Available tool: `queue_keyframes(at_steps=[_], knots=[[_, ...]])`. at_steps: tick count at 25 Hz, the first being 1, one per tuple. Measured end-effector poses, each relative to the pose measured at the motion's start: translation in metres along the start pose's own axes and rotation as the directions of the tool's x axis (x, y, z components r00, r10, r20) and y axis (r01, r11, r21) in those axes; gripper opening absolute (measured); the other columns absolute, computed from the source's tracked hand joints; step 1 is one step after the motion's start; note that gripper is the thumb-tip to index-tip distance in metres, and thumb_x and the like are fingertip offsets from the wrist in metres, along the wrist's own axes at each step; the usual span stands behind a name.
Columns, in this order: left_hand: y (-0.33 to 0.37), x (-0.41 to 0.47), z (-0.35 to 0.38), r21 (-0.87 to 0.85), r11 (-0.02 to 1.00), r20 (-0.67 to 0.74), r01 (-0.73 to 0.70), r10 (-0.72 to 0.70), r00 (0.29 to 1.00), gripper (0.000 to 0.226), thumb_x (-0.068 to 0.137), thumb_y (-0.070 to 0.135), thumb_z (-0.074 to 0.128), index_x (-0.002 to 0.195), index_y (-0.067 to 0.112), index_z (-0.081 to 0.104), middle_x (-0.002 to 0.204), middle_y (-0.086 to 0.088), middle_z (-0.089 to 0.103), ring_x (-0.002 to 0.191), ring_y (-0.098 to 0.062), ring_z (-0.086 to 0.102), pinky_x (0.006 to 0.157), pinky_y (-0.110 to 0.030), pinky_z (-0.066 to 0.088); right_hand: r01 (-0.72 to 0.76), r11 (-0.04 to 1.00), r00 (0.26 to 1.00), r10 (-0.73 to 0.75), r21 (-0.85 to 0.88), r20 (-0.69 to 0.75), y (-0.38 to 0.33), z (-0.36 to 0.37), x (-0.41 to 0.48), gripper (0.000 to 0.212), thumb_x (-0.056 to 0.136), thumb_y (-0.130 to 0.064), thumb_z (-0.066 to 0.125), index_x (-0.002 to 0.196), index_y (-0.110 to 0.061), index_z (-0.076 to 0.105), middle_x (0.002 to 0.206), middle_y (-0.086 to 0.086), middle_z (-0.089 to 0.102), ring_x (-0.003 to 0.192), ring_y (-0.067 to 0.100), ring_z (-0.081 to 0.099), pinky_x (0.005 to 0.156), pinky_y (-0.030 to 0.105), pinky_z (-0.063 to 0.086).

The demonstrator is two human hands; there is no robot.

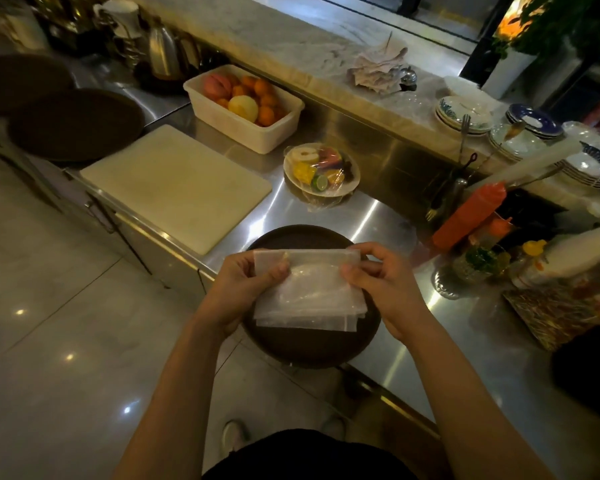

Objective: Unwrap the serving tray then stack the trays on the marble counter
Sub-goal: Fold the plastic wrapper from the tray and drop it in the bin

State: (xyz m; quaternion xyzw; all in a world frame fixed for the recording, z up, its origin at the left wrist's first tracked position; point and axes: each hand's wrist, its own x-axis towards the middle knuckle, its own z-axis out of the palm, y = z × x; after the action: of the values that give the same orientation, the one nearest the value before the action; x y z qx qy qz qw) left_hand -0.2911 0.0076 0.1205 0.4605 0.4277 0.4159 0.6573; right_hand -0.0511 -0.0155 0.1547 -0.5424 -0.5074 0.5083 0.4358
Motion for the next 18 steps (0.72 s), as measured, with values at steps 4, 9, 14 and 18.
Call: queue_keyframes(at_steps=[4,9,14,18], knots=[[-0.001,-0.03,-0.043,-0.023,0.994,-0.001,0.106,-0.106,0.994,0.038,0.076,0.026,0.076,0.112,0.016,0.069,0.105,-0.008,0.075,0.097,-0.025,0.071,0.073,-0.034,0.059,0.019,1.0,0.999,-0.02,-0.021,-0.033,0.001,0.038,0.005,0.023,0.087,-0.012,0.067,0.105,-0.027,0.064,0.1,-0.011,0.074,0.095,0.009,0.07,0.069,0.024,0.058],[0.0,-0.088,-0.1,-0.08,0.989,-0.101,0.122,-0.13,0.986,0.038,0.081,0.007,0.072,0.117,0.016,0.066,0.109,-0.009,0.074,0.101,-0.024,0.07,0.075,-0.034,0.059,0.03,0.998,0.997,-0.027,-0.046,0.071,-0.001,0.115,0.006,0.022,0.088,-0.013,0.066,0.103,-0.028,0.062,0.096,-0.023,0.072,0.091,-0.001,0.068,0.065,0.014,0.054],[-0.008,-0.155,-0.144,-0.109,0.991,-0.369,0.073,-0.109,0.923,0.03,0.083,-0.008,0.063,0.108,0.007,0.065,0.095,-0.01,0.075,0.089,-0.024,0.072,0.074,-0.035,0.059,-0.029,0.999,0.959,0.035,-0.026,0.281,-0.001,0.19,0.005,0.021,0.09,-0.011,0.064,0.108,-0.021,0.064,0.097,-0.009,0.074,0.093,0.011,0.071,0.072,0.028,0.059],[-0.022,-0.204,-0.153,-0.141,0.99,-0.602,-0.003,-0.084,0.794,0.019,0.084,-0.008,0.062,0.094,0.008,0.067,0.084,-0.006,0.074,0.078,-0.017,0.071,0.069,-0.028,0.057,-0.129,0.99,0.836,0.137,-0.051,0.531,0.002,0.234,0.007,0.037,0.088,-0.006,0.065,0.121,-0.019,0.058,0.099,-0.006,0.072,0.095,0.014,0.071,0.072,0.031,0.06]])
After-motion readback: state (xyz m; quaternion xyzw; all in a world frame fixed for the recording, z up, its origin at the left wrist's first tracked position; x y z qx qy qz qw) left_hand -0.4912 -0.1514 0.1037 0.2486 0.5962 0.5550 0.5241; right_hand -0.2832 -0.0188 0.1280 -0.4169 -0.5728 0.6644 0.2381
